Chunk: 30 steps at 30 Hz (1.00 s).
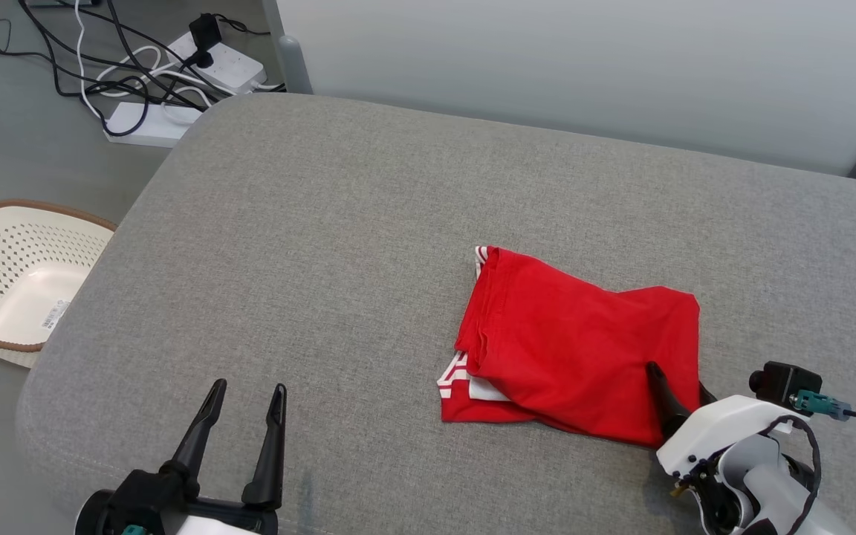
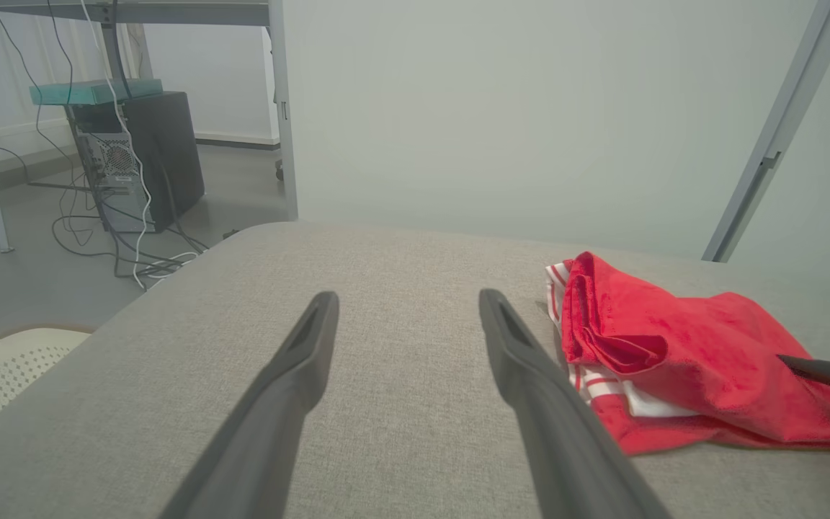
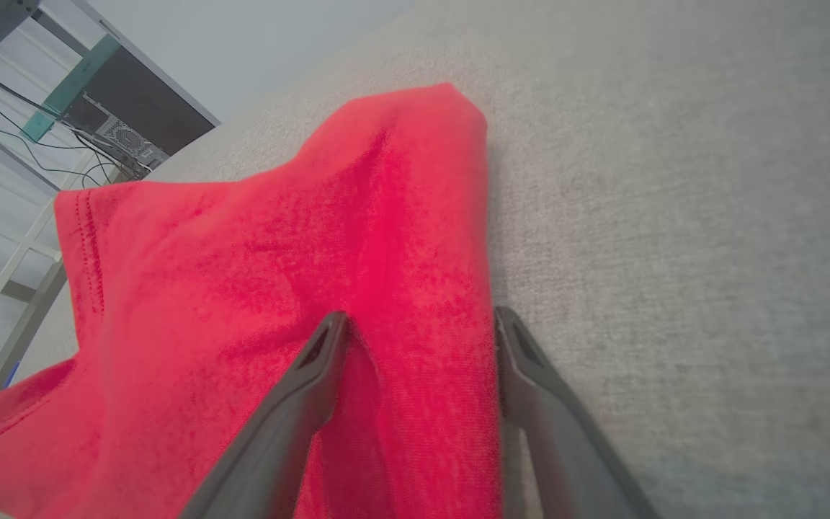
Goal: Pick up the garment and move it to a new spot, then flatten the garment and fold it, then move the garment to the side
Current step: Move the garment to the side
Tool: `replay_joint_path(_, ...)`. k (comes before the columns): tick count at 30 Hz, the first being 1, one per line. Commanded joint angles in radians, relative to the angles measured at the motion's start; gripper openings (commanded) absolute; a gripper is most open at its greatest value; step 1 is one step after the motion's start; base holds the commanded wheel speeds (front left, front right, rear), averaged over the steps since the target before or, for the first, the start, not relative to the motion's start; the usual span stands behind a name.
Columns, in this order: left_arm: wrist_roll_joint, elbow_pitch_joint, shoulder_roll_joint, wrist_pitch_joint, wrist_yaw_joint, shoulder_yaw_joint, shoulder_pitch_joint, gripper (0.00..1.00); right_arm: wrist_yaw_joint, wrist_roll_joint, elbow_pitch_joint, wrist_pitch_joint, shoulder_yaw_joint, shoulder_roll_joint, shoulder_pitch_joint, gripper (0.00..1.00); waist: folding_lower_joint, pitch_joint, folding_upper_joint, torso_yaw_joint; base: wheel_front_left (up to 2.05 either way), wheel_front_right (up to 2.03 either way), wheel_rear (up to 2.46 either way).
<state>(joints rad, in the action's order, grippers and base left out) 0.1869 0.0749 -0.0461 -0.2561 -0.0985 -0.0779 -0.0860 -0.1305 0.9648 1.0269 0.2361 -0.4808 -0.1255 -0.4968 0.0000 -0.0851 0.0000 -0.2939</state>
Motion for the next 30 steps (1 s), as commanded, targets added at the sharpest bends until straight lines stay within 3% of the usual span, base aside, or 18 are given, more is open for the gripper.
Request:
replay_joint_path(1, 0.012, -0.020, -0.004, -0.006, 0.009, 0.030, 0.050, 1.00, 0.000, 0.018, 0.001, -0.011, -0.037, 0.011, -0.012, 1.00, 0.0000, -0.004, 0.0000, -0.006, 0.00, 0.00, 0.00)
replay_joint_path(3, 0.014, -0.019, -0.004, -0.006, 0.011, 0.029, 0.053, 1.00, 0.000, 0.027, 0.006, -0.016, -0.060, 0.007, -0.016, 0.47, 0.0000, -0.007, 0.0000, -0.008, 0.00, 0.00, 0.00)
replay_joint_path(4, 0.014, -0.019, -0.004, -0.006, 0.012, 0.028, 0.054, 1.00, 0.000, 0.029, 0.008, -0.016, -0.073, 0.004, -0.018, 0.36, 0.0000, -0.007, 0.0000, -0.009, 0.00, 0.00, 0.00)
replay_joint_path(6, 0.015, -0.018, -0.004, -0.006, 0.013, 0.027, 0.054, 1.00, 0.000, 0.029, 0.011, -0.012, -0.098, -0.002, -0.023, 0.04, 0.0000, -0.007, 0.0000, -0.009, 0.00, 0.00, 0.00)
replay_joint_path(7, 0.015, -0.017, -0.004, -0.006, 0.015, 0.028, 0.054, 1.00, 0.000, 0.023, 0.013, -0.002, -0.122, -0.008, -0.031, 0.00, 0.0000, -0.005, 0.0000, -0.006, 0.00, 0.00, 0.00)
replay_joint_path(14, 0.014, -0.017, -0.004, -0.006, 0.016, 0.033, 0.049, 1.00, 0.000, -0.022, -0.022, 0.024, -0.174, -0.027, -0.072, 0.00, 0.0000, 0.011, 0.0000, 0.019, 0.00, 0.00, 0.00)
replay_joint_path(23, 0.021, -0.021, -0.004, -0.006, 0.012, 0.033, 0.049, 1.00, 0.000, -0.218, -0.267, 0.025, -0.044, -0.030, -0.040, 0.00, 0.0000, 0.029, 0.0000, 0.077, 0.00, 0.00, 0.00)
replay_joint_path(30, 0.022, -0.024, -0.004, -0.006, 0.014, 0.027, 0.056, 1.00, 0.000, -0.302, -0.330, 0.025, -0.004, -0.015, -0.005, 0.00, 0.0000, 0.036, 0.0000, 0.125, 0.00, 0.00, 0.00)
